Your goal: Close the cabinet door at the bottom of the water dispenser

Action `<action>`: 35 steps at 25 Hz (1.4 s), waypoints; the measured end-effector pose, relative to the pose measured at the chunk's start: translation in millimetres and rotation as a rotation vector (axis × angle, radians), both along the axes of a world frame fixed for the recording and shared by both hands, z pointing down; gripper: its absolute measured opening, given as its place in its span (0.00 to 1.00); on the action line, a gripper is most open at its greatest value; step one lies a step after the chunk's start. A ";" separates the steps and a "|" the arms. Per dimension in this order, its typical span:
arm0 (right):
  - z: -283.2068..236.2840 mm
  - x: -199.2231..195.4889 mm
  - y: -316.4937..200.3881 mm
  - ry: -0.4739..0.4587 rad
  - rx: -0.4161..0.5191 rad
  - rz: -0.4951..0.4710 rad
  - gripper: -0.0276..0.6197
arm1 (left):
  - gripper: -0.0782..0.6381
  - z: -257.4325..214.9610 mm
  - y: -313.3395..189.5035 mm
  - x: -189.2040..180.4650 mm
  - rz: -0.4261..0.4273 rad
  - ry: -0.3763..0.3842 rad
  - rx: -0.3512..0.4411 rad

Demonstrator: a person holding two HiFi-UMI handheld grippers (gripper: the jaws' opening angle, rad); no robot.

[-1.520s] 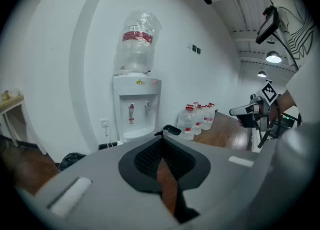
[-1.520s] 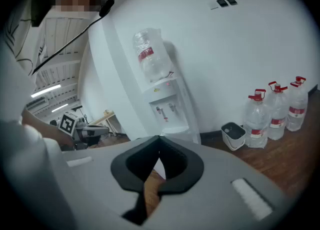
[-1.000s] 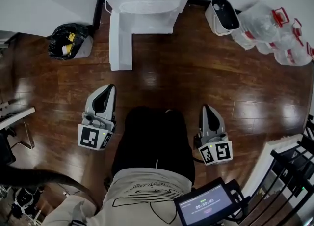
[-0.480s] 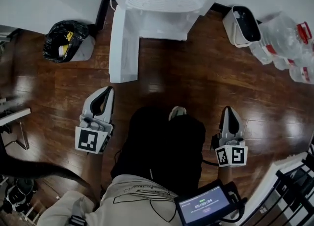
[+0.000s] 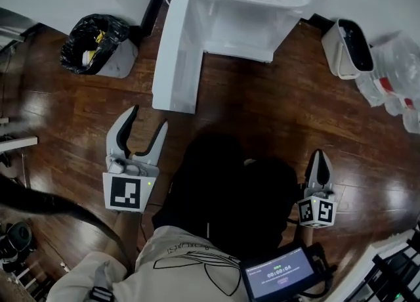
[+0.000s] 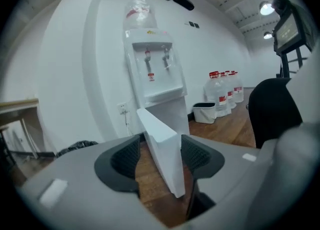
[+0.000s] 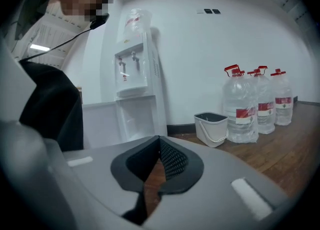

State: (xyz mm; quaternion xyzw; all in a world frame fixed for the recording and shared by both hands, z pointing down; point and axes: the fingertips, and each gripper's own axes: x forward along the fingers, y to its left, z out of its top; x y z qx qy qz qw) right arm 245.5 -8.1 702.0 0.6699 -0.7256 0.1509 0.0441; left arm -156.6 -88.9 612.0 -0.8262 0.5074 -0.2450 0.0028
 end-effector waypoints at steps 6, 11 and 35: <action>-9.0 -8.9 20.1 0.007 0.004 0.006 0.05 | 0.55 36.0 -19.8 14.6 0.004 0.150 0.005; -8.2 9.4 43.5 0.026 0.001 0.070 0.05 | 0.47 33.9 -33.7 20.4 0.015 0.121 0.081; -17.7 -91.9 -96.0 0.050 0.116 -0.351 0.28 | 0.13 52.9 3.1 73.0 0.219 0.308 0.039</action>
